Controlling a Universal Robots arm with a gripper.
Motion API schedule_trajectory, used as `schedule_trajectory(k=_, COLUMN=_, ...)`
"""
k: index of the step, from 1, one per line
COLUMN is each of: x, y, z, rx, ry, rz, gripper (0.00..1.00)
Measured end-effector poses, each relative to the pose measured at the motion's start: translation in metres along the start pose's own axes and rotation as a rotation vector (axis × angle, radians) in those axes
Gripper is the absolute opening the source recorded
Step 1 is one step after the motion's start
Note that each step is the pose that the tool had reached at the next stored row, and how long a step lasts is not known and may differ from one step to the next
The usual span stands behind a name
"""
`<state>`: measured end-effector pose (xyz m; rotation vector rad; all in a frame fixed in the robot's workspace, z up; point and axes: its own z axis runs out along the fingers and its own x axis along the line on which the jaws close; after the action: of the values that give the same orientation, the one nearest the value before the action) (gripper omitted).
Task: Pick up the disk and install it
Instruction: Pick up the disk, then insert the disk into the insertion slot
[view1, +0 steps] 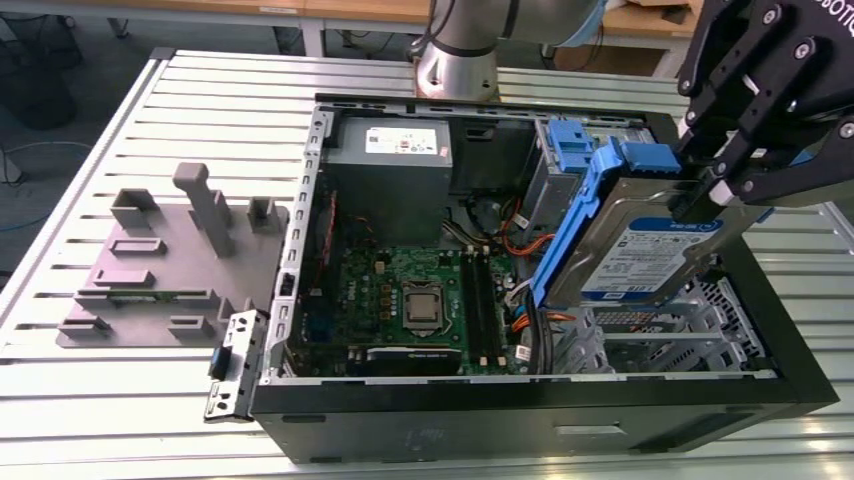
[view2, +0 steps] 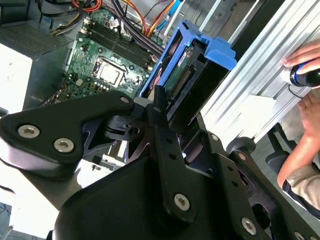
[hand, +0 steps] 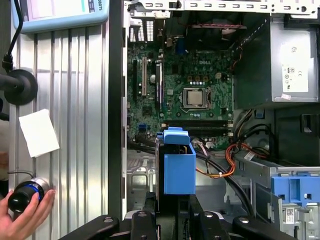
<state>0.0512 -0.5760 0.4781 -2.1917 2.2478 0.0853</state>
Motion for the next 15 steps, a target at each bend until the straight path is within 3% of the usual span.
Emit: schedule_trajectory(k=15, x=-0.0006, y=-0.0320, z=0.0024, rx=-0.0100, ry=0.0008, rz=0.000, gripper=0.35)
